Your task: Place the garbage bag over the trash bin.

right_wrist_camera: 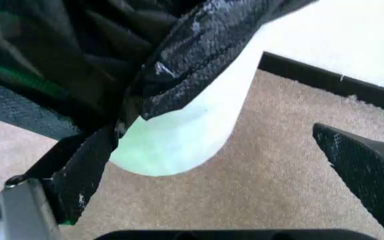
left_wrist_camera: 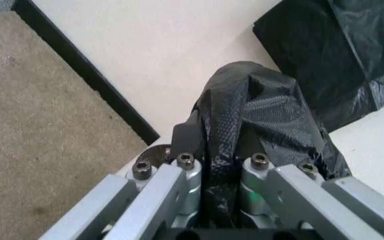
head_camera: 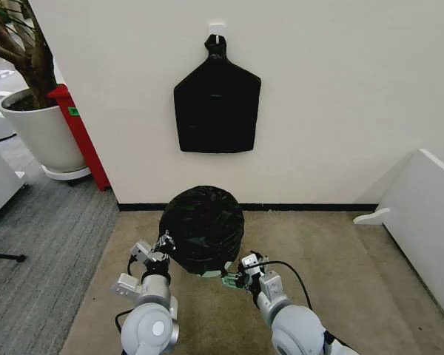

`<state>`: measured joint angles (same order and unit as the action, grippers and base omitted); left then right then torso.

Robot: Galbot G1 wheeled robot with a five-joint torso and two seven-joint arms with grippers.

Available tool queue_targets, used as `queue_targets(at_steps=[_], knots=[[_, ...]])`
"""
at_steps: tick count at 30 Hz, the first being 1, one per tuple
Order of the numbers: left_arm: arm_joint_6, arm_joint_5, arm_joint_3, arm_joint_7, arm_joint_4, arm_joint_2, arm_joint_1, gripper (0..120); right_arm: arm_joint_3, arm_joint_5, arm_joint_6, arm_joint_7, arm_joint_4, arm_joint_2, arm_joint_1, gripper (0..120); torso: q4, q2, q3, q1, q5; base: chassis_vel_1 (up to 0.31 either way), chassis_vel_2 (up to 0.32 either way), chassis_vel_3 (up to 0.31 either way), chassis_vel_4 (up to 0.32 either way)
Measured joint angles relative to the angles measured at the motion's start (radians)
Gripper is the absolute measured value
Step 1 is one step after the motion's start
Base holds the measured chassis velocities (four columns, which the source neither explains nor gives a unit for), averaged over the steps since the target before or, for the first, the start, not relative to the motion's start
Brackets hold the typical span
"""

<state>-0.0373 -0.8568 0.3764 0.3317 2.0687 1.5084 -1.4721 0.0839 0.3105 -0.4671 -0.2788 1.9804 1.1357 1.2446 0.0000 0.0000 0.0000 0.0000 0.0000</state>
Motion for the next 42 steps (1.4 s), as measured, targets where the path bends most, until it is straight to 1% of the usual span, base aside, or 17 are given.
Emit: queue_targets(at_steps=[11, 20, 27, 29, 37, 42], knots=[[0.000, 0.000, -0.002, 0.000, 0.004, 0.010, -0.003, 5, 0.009, -0.020, 0.010, 0.004, -0.085, 0.023, -0.007, 100, 0.0000, 0.000, 0.000, 0.000, 0.0000, 0.000, 0.000, 0.000, 0.000], [0.000, 0.001, -0.003, -0.001, 0.005, 0.008, -0.004, 5, 0.012, -0.044, 0.016, 0.005, -0.100, 0.032, 0.020, 100, 0.0001, 0.000, 0.000, 0.000, 0.0000, 0.000, 0.000, 0.000, 0.000], [-0.011, -0.002, 0.003, -0.003, -0.031, -0.033, 0.022, 5, -0.029, -0.052, 0.020, 0.009, -0.012, 0.007, 0.099, 100, -0.0001, 0.000, 0.000, 0.000, -0.0001, 0.000, 0.000, 0.000, 0.000], [-0.014, -0.005, 0.007, -0.003, -0.049, -0.045, 0.036, 5, -0.047, -0.052, 0.020, 0.011, 0.038, -0.006, 0.137, 100, 0.0000, 0.000, 0.000, 0.000, -0.0001, 0.000, 0.000, 0.000, 0.000], [-0.020, -0.009, 0.011, -0.002, -0.082, -0.059, 0.055, 5, -0.104, -0.052, 0.019, 0.026, 0.178, -0.032, 0.244, 100, -0.0001, 0.000, 0.000, 0.000, -0.0001, 0.000, 0.000, 0.000, 0.000], [-0.037, 0.035, 0.002, -0.016, -0.095, -0.066, 0.053, 5, -0.154, -0.033, 0.024, 0.029, 0.232, -0.038, 0.235, 100, -0.0002, 0.000, 0.000, 0.000, 0.0000, 0.000, 0.000, 0.000, 0.000]])
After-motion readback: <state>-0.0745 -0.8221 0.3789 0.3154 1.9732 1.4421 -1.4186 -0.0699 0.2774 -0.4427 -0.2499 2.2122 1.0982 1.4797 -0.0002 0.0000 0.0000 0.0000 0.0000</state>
